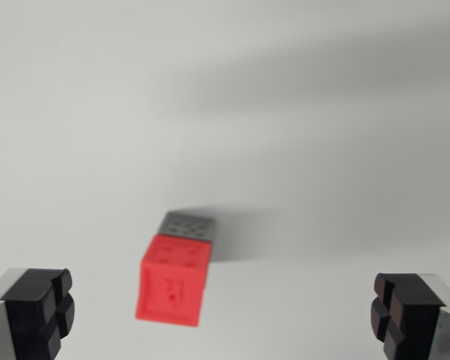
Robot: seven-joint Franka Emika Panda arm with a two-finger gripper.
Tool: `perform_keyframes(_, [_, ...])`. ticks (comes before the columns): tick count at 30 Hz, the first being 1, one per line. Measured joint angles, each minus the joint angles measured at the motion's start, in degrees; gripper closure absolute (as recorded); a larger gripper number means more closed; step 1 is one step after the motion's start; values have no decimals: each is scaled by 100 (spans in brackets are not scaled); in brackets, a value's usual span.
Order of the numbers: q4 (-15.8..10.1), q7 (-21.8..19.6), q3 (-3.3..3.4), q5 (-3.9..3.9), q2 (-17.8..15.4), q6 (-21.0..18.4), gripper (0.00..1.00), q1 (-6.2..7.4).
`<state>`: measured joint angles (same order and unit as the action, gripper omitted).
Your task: Destack cube
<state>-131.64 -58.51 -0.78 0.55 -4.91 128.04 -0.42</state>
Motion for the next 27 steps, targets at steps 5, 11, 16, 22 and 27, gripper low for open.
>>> perform_keyframes(5, [-281, -194, -60, 0, -98, 161, 0, 39])
perform_keyframes(11, [-666, -467, -146, 0, -226, 390, 0, 94])
perform_keyframes(16, [-947, -681, -219, 2, -312, 570, 0, 139])
perform_keyframes(22, [-1325, -987, -316, 18, -410, 818, 0, 219])
perform_keyframes(27, [-1589, -1219, -394, 41, -464, 1010, 0, 280])
